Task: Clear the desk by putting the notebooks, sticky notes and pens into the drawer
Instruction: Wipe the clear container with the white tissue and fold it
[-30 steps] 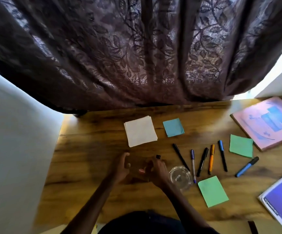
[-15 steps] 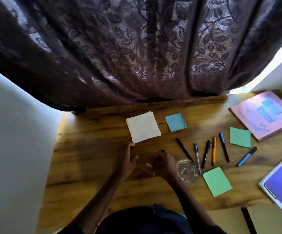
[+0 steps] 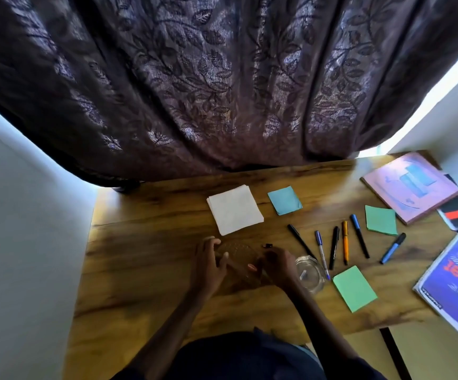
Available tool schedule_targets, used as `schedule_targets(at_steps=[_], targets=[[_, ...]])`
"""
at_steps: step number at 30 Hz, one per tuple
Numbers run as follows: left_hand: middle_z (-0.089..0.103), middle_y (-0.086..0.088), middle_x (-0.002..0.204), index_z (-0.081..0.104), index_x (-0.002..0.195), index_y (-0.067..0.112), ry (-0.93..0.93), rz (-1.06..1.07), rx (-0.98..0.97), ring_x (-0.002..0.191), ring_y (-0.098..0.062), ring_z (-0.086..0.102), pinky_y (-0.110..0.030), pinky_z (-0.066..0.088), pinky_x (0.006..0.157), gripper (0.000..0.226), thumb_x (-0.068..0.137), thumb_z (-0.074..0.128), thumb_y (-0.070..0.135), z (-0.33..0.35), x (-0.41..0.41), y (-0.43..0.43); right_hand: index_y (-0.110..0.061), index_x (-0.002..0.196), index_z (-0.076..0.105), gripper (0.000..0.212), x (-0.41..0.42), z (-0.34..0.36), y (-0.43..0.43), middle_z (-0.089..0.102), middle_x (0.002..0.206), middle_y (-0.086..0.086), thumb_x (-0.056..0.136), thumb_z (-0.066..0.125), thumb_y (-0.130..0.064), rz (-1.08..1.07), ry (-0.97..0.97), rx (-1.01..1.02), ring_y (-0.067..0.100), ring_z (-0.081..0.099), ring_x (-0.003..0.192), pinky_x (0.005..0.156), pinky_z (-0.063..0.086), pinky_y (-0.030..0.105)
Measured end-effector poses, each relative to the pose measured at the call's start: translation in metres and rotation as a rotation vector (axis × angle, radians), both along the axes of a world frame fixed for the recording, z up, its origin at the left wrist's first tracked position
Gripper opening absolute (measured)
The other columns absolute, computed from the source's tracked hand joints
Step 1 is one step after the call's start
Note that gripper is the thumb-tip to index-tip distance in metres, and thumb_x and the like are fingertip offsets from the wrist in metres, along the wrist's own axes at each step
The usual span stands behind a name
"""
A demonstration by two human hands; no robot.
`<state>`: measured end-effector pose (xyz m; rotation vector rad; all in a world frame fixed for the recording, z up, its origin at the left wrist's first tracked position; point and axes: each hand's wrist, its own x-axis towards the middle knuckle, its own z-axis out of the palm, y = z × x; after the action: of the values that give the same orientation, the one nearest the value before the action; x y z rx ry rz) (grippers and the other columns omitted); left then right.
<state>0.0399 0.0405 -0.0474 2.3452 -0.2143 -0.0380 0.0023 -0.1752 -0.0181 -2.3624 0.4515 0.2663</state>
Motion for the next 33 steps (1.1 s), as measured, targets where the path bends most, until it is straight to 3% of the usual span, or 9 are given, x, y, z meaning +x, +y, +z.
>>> schedule_targets(at_steps=[2, 6, 10, 14, 16, 21, 24, 27, 33], targets=[[0.060, 0.002, 0.124, 0.057, 0.125, 0.021, -0.016, 0.042, 0.001, 0.114, -0.012, 0.056, -0.028, 0.055, 0.085, 0.034, 0.095, 0.065, 0.034, 0.002, -0.003, 0.002, -0.017, 0.072, 0.073, 0.019, 0.004, 0.000, 0.000, 0.067, 0.072, -0.012, 0.087, 0.075, -0.029, 0.028, 0.029, 0.002, 0.005, 0.064, 0.064, 0.057, 0.051, 0.032], [0.067, 0.008, 0.113, 0.060, 0.123, 0.024, -0.001, -0.008, -0.012, 0.102, -0.007, 0.063, -0.024, 0.055, 0.080, 0.027, 0.097, 0.063, 0.030, 0.002, -0.009, 0.006, -0.015, 0.083, 0.077, 0.017, 0.012, 0.000, 0.005, 0.069, 0.076, -0.011, 0.081, 0.082, -0.031, 0.067, 0.099, 0.063, 0.003, 0.068, 0.073, 0.061, 0.055, 0.020], [0.069, 0.012, 0.102, 0.060, 0.121, 0.025, 0.102, 0.045, -0.100, 0.082, 0.000, 0.065, -0.017, 0.054, 0.065, 0.027, 0.098, 0.061, 0.037, 0.011, -0.010, 0.009, -0.024, 0.082, 0.075, 0.021, 0.015, 0.009, 0.017, 0.075, 0.078, -0.010, 0.075, 0.083, -0.043, 0.042, -0.012, 0.117, 0.003, 0.072, 0.071, 0.066, 0.063, 0.036], [0.068, 0.012, 0.099, 0.062, 0.117, 0.024, 0.205, 0.104, -0.258, 0.078, 0.000, 0.065, -0.010, 0.046, 0.056, 0.025, 0.098, 0.061, 0.040, 0.030, -0.006, 0.014, -0.028, 0.083, 0.070, 0.017, 0.015, 0.034, 0.043, 0.068, 0.073, -0.018, 0.076, 0.085, -0.034, -0.026, -0.150, -0.006, -0.008, 0.061, 0.065, 0.057, 0.043, 0.009], [0.069, 0.008, 0.095, 0.064, 0.114, 0.025, 0.268, 0.106, -0.329, 0.074, -0.002, 0.064, -0.011, 0.045, 0.054, 0.025, 0.099, 0.058, 0.044, 0.035, -0.005, 0.015, -0.023, 0.089, 0.071, 0.014, 0.012, 0.038, 0.059, 0.071, 0.080, -0.014, 0.081, 0.082, -0.024, 0.025, -0.187, -0.040, -0.006, 0.061, 0.064, 0.056, 0.040, 0.005], [0.072, 0.010, 0.100, 0.068, 0.115, 0.021, 0.349, 0.085, -0.306, 0.086, 0.000, 0.068, -0.014, 0.052, 0.065, 0.036, 0.097, 0.058, 0.051, 0.036, -0.002, 0.018, -0.018, 0.106, 0.063, 0.011, 0.000, 0.024, 0.088, 0.072, 0.095, -0.004, 0.096, 0.066, -0.023, 0.218, -0.084, -0.081, 0.004, 0.066, 0.071, 0.061, 0.058, 0.022], [0.070, 0.011, 0.102, 0.067, 0.117, 0.020, 0.357, 0.083, -0.220, 0.085, 0.005, 0.064, -0.010, 0.049, 0.065, 0.029, 0.098, 0.061, 0.043, 0.030, -0.003, 0.021, -0.018, 0.113, 0.059, 0.016, 0.001, 0.016, 0.089, 0.070, 0.101, -0.001, 0.100, 0.060, -0.027, 0.288, -0.051, -0.105, 0.009, 0.068, 0.077, 0.062, 0.056, 0.023], [0.069, 0.006, 0.114, 0.061, 0.123, 0.021, 0.280, 0.092, -0.158, 0.096, -0.004, 0.066, -0.016, 0.052, 0.075, 0.027, 0.099, 0.061, 0.034, 0.027, -0.005, 0.024, -0.021, 0.105, 0.059, 0.009, 0.001, 0.015, 0.080, 0.071, 0.100, -0.001, 0.099, 0.060, -0.027, 0.315, -0.046, -0.152, 0.014, 0.069, 0.078, 0.061, 0.055, 0.027], [0.043, -0.004, 0.147, 0.041, 0.148, 0.018, 0.113, -0.086, 0.015, 0.135, -0.018, 0.041, -0.029, 0.043, 0.103, 0.072, 0.086, 0.077, 0.017, 0.026, 0.007, 0.034, -0.027, 0.091, 0.070, 0.008, 0.010, 0.021, 0.040, 0.072, 0.090, -0.011, 0.088, 0.073, -0.021, 0.275, -0.087, -0.210, 0.007, 0.067, 0.077, 0.056, 0.041, 0.015]])
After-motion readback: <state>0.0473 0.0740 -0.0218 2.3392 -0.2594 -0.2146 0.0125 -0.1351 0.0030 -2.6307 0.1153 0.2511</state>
